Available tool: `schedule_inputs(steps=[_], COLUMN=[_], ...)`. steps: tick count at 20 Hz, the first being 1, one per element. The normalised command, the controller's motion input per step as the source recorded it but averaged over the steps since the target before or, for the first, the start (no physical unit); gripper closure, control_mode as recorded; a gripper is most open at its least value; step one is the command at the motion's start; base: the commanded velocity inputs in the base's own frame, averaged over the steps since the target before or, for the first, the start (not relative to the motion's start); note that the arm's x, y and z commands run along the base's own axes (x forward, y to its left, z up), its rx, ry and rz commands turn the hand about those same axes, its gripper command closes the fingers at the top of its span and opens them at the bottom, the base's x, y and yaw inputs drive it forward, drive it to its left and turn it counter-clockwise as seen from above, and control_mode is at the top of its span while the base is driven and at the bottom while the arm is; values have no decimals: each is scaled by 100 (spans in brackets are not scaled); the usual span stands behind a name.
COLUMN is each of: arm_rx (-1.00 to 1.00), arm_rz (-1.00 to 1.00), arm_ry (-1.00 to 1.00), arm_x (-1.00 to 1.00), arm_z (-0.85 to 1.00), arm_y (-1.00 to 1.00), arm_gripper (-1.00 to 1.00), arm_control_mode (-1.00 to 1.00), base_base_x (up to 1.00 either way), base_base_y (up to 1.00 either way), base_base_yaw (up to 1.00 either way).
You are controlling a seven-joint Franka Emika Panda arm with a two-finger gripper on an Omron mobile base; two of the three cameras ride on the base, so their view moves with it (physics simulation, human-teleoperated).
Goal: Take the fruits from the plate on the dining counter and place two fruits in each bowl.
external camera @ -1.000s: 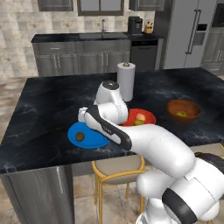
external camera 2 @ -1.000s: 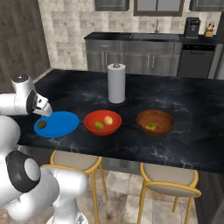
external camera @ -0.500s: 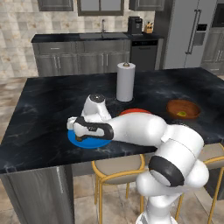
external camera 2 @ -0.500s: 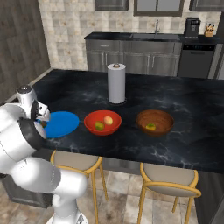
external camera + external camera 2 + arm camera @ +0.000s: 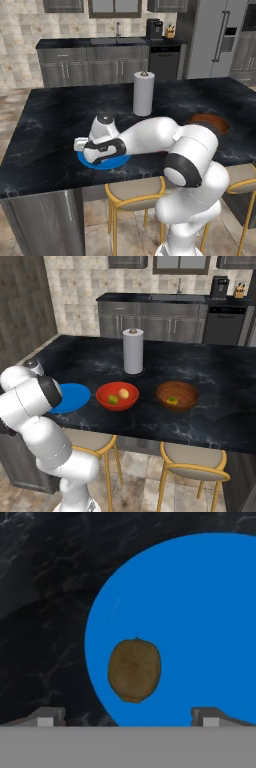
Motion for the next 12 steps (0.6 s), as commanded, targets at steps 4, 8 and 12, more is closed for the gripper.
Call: schedule_inputs(steps=[4,8,12], arm_rx=[0,0,0], arm_rz=[-14,-4,0], arm_ry=[0,0,0], arm_x=[8,10,21], arm_z=[-15,-13,-9], arm_y=[0,0,0], arm_gripper=[-100,-100,-100], arm_control_mode=[-100,-100,-100], base_base_x=[0,0,0], base_base_y=[0,0,0], base_base_yaw=[0,0,0])
